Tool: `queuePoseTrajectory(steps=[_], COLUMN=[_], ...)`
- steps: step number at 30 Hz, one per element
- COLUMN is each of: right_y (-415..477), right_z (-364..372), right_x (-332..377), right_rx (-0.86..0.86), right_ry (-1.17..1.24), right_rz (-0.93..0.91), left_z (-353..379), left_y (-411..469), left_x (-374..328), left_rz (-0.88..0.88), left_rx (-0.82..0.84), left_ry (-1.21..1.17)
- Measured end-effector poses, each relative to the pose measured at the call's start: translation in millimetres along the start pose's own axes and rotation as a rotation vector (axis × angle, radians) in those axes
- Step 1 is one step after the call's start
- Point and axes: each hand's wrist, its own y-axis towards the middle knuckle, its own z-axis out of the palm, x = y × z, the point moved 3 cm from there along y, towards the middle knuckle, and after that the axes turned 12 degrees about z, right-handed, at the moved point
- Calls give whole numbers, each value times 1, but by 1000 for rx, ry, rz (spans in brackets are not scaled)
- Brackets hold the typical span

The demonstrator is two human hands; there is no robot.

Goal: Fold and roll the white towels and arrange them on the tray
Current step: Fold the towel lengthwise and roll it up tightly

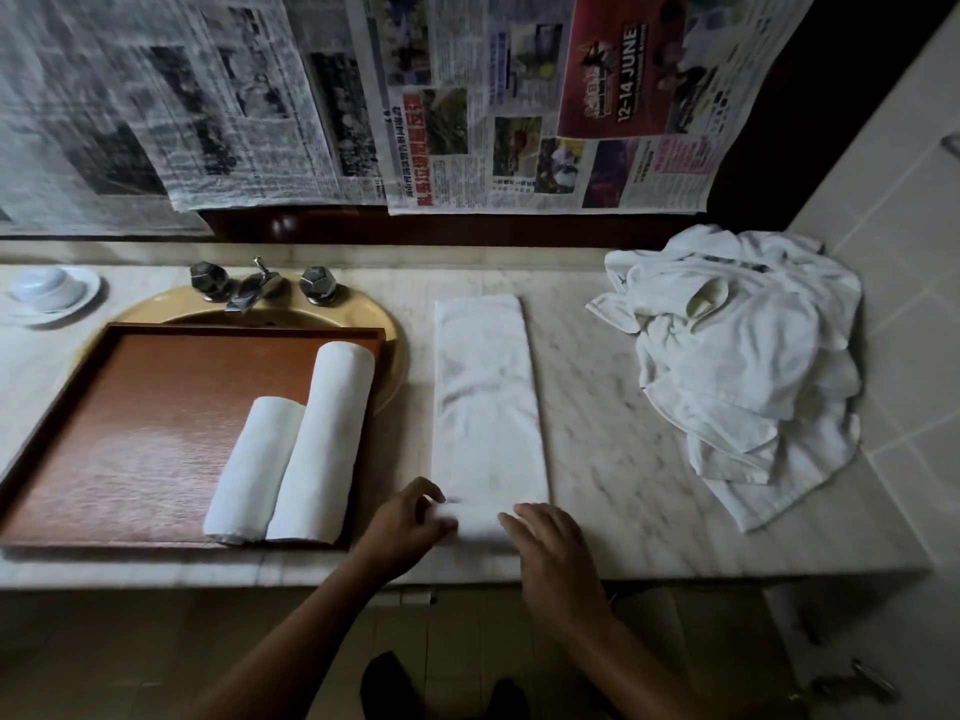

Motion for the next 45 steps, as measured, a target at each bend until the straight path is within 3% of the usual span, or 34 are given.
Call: queuePoseTrajectory(steps=[4,7,10,14,19,26,32,35,45], right_y=[-5,-1,5,15,31,47,26,20,24], right_z=[11,14,14,14,12,-4,-12,-13,-20], right_x=[-6,-11,-15,-14,-23,-29,-39,-44,-59], right_rx=[144,191,242,323,408,587,642,612,592], right_ry=[-82,-96,-104,-153,-129,-15,136,227,388], right_rz=[32,7,17,9,21,112,157,155,395], left_z=[2,8,28,47,42,24,20,14,14], left_y=[-4,-15,-17,-13,2,5,-23,-33,-29], left_x=[-2,-6,-8,3,6,-2,0,-7,6], left_rz=[12,201,428,461,377,390,419,400,253], left_rx=[-142,-248,-173,-40,61,152,222,193,126], left_ry=[71,404,648,847,816,775,681,562,336])
